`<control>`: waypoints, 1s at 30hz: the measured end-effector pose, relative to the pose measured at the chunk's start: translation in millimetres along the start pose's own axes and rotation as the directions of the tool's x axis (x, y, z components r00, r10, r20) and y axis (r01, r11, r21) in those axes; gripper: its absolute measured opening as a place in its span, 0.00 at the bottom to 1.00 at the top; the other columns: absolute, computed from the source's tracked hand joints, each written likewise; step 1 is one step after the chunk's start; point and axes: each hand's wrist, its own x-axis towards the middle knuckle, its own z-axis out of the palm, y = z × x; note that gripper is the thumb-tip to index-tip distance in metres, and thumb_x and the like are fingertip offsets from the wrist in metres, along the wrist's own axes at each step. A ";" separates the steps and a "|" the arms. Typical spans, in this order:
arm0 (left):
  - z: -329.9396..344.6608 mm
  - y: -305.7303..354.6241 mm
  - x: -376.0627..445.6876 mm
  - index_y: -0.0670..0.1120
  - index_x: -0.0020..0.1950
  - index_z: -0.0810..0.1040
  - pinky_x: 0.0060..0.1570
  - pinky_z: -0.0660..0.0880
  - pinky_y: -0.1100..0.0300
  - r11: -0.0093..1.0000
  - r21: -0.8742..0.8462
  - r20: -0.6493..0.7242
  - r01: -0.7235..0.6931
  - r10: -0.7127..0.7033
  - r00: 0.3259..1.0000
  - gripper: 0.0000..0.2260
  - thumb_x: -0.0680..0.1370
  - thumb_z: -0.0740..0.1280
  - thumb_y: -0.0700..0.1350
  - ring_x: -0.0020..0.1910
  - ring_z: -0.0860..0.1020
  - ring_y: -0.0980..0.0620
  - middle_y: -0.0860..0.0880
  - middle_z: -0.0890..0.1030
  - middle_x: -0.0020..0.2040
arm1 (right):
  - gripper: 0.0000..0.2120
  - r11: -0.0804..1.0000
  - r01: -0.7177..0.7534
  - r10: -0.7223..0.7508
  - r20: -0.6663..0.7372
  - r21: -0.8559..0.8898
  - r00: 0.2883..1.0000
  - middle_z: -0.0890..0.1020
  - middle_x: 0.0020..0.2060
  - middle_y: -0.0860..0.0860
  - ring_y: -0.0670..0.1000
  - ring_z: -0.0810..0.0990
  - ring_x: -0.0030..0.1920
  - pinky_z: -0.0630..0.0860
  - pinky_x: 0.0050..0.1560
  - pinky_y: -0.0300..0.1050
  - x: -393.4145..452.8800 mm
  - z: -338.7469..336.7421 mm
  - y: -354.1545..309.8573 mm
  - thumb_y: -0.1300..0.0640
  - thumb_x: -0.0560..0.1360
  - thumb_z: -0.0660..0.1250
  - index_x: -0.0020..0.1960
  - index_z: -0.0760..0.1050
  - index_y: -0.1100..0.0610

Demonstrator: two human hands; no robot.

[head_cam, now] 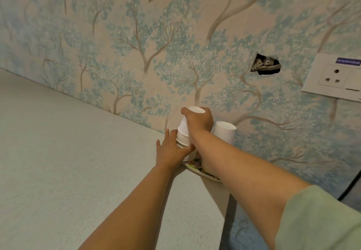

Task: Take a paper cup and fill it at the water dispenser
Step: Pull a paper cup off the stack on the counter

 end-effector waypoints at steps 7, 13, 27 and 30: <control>-0.3 -3.4 1.0 0.48 0.65 0.67 0.71 0.47 0.39 0.999 0.030 -0.002 0.020 -0.020 1.000 0.34 0.66 0.65 0.66 0.71 0.63 0.44 0.46 0.70 0.68 | 0.26 0.983 0.159 -0.157 -0.030 0.093 0.987 0.80 0.47 0.52 0.51 0.75 0.43 0.70 0.40 0.40 9.8 -8.0 -49.1 0.51 0.62 0.74 0.57 0.73 0.56; -1.6 -4.1 0.5 0.49 0.66 0.65 0.71 0.47 0.40 0.999 0.042 -0.019 0.001 0.000 1.000 0.37 0.63 0.63 0.69 0.68 0.66 0.45 0.48 0.71 0.66 | 0.23 0.916 0.252 -0.260 -0.015 0.312 0.965 0.78 0.43 0.49 0.52 0.78 0.42 0.73 0.37 0.43 -12.2 -28.9 -132.7 0.51 0.62 0.74 0.54 0.72 0.53; -16.0 22.7 -64.1 0.45 0.75 0.50 0.73 0.44 0.42 0.999 -0.003 -0.079 -0.051 0.051 0.996 0.34 0.76 0.60 0.59 0.76 0.48 0.47 0.44 0.54 0.77 | 0.10 0.733 -0.033 0.108 -0.069 0.679 0.992 0.79 0.46 0.52 0.50 0.79 0.45 0.76 0.35 0.42 -183.0 -154.4 -19.2 0.44 0.72 0.65 0.48 0.73 0.50; -33.7 47.7 -116.8 0.45 0.74 0.55 0.73 0.49 0.43 0.990 -0.067 -0.095 -0.127 0.121 0.988 0.29 0.78 0.60 0.55 0.75 0.51 0.47 0.44 0.57 0.76 | 0.08 0.702 -0.131 0.257 -0.078 0.700 0.963 0.78 0.46 0.55 0.53 0.77 0.46 0.76 0.36 0.46 -238.1 -179.6 21.3 0.47 0.75 0.62 0.47 0.73 0.51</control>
